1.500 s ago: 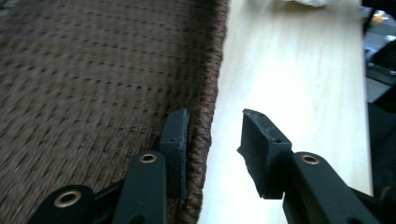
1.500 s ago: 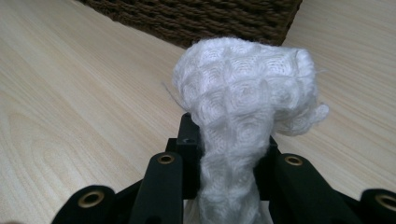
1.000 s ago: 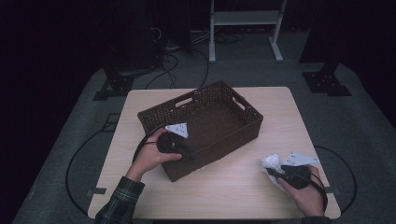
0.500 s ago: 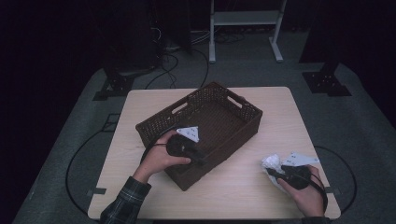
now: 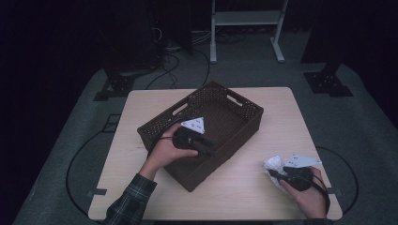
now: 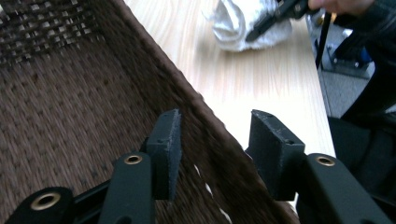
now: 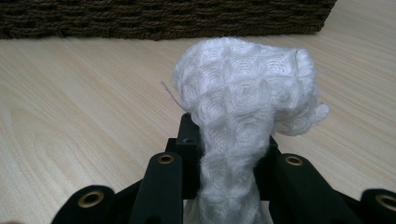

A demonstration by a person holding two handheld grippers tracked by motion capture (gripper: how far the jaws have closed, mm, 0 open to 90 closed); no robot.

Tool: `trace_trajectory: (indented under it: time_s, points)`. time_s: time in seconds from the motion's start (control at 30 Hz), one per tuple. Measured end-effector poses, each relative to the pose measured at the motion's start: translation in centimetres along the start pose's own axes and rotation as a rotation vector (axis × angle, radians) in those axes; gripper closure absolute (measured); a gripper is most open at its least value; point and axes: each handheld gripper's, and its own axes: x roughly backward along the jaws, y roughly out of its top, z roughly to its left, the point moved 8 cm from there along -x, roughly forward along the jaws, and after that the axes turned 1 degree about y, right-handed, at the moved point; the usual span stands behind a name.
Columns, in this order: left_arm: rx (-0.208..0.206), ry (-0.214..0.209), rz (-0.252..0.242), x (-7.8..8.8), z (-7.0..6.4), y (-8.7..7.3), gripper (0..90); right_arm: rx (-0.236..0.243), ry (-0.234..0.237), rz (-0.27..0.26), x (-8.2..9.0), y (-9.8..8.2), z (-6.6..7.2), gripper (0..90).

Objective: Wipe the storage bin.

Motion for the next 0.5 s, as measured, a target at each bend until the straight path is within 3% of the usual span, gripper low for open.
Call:
trace_trajectory:
  time_s: [0.27, 0.5]
  points:
    - [-0.004, -0.057, 0.035, -2.1, 0.0, -0.5, 53.1, -0.003, 0.0, 0.006, 0.0, -0.2, 0.1, 71.3]
    - [0.023, -0.067, 0.008, -2.6, -0.3, -0.7, 58.1, -0.006, -0.004, 0.005, 0.1, -0.3, 0.0, 71.2]
